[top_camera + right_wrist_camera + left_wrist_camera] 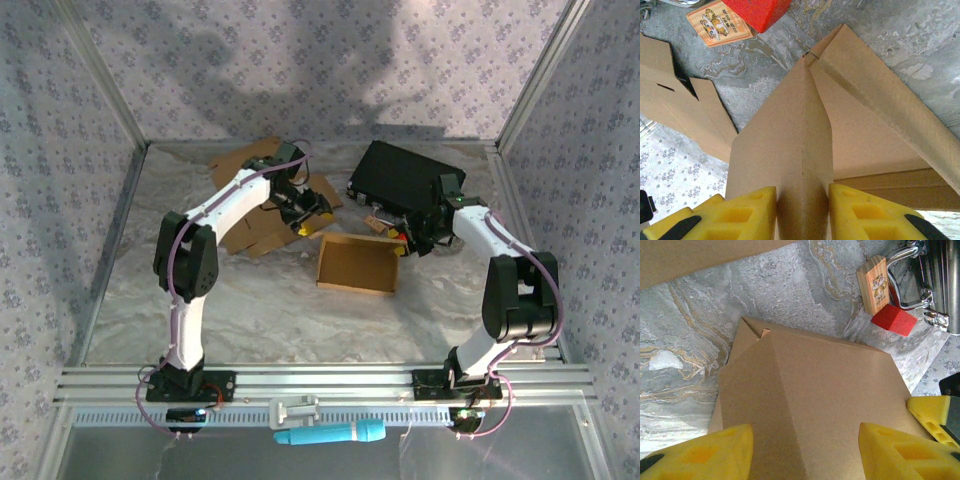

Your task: Fold the paper box

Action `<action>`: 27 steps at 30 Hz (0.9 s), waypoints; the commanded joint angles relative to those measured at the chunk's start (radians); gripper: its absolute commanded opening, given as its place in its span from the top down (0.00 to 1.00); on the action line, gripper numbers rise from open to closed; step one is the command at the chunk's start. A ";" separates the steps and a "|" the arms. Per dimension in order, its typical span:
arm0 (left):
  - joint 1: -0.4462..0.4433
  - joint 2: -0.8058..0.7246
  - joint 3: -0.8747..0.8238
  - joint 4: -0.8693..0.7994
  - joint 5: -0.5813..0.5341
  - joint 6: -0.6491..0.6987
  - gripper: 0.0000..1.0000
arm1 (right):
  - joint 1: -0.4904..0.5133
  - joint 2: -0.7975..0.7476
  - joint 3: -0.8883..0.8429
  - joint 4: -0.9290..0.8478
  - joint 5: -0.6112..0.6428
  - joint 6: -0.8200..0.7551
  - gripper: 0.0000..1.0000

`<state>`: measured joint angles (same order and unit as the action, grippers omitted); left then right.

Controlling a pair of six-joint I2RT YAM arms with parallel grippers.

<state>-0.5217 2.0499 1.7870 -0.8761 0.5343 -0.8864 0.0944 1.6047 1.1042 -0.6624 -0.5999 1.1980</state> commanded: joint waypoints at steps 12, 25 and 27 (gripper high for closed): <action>-0.014 0.025 0.021 -0.039 -0.013 0.016 0.43 | 0.002 0.017 0.026 -0.014 -0.017 0.015 0.68; -0.051 0.012 -0.011 0.079 0.042 -0.102 0.43 | 0.007 0.014 0.017 -0.003 -0.018 0.022 0.70; -0.058 0.012 -0.011 0.094 0.051 -0.119 0.43 | 0.009 0.014 0.014 0.003 -0.021 0.025 0.70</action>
<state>-0.5632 2.0666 1.7794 -0.8238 0.5385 -0.9611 0.0944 1.6070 1.1053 -0.6563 -0.6003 1.2053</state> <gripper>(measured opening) 0.571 0.300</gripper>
